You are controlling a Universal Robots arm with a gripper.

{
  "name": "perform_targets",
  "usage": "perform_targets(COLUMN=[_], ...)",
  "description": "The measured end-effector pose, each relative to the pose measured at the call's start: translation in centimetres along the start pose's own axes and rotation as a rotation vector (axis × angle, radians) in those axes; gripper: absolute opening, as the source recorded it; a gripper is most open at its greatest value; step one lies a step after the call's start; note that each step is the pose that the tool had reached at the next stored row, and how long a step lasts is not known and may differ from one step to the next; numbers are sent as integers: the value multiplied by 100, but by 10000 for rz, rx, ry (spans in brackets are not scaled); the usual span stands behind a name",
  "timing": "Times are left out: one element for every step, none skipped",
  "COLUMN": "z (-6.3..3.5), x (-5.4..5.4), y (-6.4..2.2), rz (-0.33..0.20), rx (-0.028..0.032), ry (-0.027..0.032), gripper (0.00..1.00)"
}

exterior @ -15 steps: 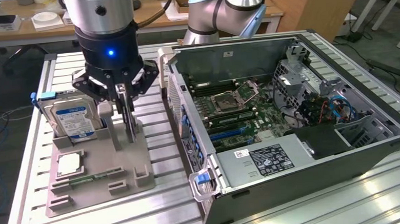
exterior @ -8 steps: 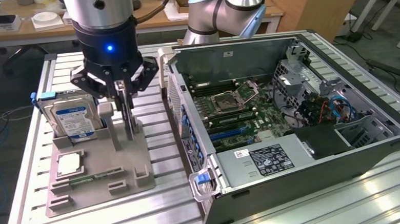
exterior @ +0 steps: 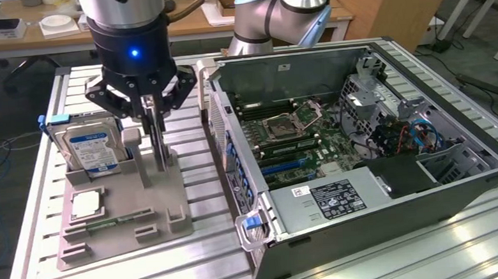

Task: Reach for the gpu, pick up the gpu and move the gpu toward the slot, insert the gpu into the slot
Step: 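Pick up the gpu and move the gpu toward the slot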

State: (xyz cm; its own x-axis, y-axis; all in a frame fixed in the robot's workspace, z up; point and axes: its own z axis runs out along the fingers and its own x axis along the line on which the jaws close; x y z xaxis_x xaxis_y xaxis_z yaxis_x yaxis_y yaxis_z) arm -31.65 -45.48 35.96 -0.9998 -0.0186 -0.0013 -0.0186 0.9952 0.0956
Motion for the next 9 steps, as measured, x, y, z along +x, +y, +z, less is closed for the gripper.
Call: perform_targets(z=[-9,-17,-27,-35,-44,-52,-60,-69,-78], x=[1,1,2,2,3,3,4,4,4], y=[1,2,3,3,4,5,5,6,7], rz=[0,0,-1,-2,-2,-3,-4,-4,-5], rx=[-5,-10,-13,-17,-21,-24,-27,-30,-32], ry=[0,-1,-1,-1,-1,-1,-1,-1,-1], gripper=[26,26,26,26,26,26,26,26,26])
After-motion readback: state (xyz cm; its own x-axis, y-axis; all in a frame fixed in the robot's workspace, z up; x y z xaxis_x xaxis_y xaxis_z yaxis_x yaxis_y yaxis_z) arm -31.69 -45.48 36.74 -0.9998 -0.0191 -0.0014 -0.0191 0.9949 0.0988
